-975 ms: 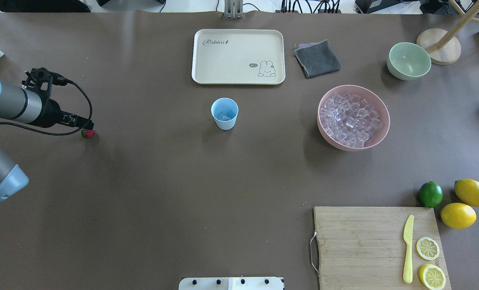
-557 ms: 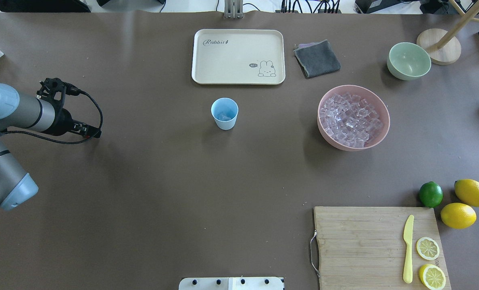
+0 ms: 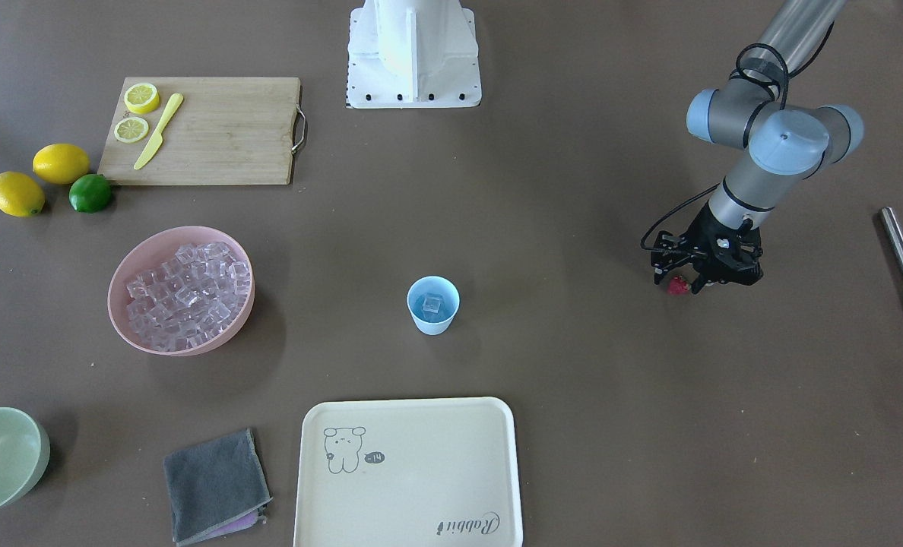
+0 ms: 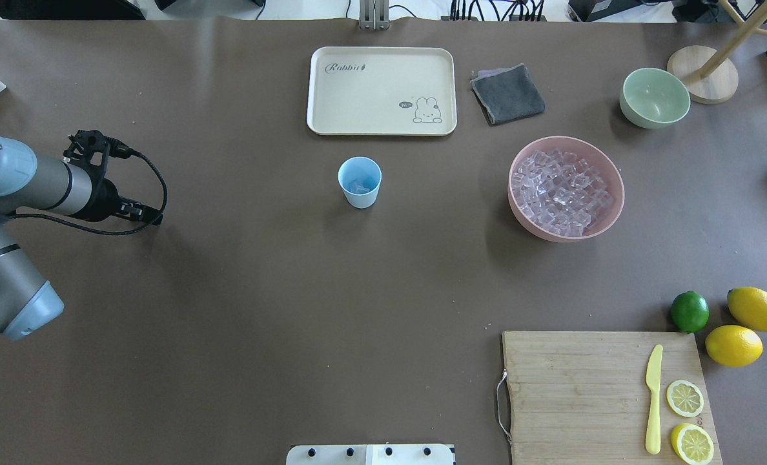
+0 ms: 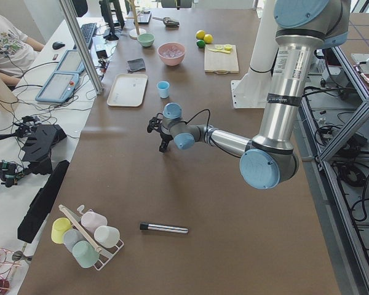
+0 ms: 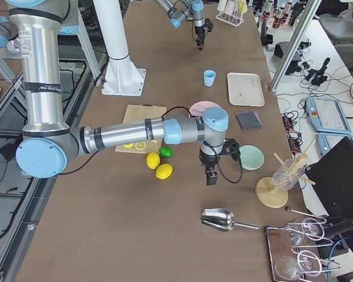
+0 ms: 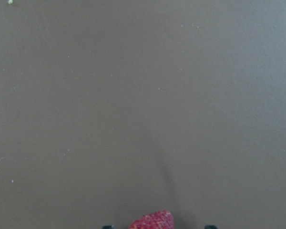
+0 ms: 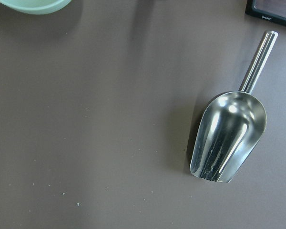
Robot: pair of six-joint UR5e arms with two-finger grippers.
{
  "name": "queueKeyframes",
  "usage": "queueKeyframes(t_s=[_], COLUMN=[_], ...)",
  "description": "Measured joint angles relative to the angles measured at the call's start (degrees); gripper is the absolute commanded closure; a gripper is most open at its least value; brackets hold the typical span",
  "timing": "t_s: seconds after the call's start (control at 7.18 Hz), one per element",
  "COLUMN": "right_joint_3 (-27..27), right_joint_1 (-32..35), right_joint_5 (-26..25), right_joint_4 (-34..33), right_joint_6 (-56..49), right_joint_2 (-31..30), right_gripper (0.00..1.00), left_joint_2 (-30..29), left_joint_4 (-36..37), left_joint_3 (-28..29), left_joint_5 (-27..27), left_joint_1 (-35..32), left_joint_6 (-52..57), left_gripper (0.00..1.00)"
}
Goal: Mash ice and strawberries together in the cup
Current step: 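Lower the left gripper onto the red strawberry and grasp it, then carry the strawberry with the left gripper over the light-blue cup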
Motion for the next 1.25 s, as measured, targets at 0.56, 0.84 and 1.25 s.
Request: queueKeyframes(t_s=[0.56, 0.84, 1.25], right_joint_3=[0.0, 0.0, 0.1], right_joint_1=[0.0, 0.0, 0.0], right_joint_5=[0.0, -0.1, -0.1], right_joint_4=[0.1, 0.1, 0.1], right_joint_6=[0.0, 0.1, 0.3], right_joint_2=[-0.3, -0.4, -0.4], right_gripper=[0.08, 0.08, 0.08], left_joint_2=[-0.4, -0.5, -4.9], left_joint_4=[0.0, 0.2, 10.8], left_joint_3=[0.1, -0.5, -6.6], left_joint_5=[0.1, -0.1, -3.6], left_joint_1=[-0.1, -0.3, -3.0], left_joint_6=[0.0, -0.6, -3.3], left_gripper=[0.81, 0.97, 1.00])
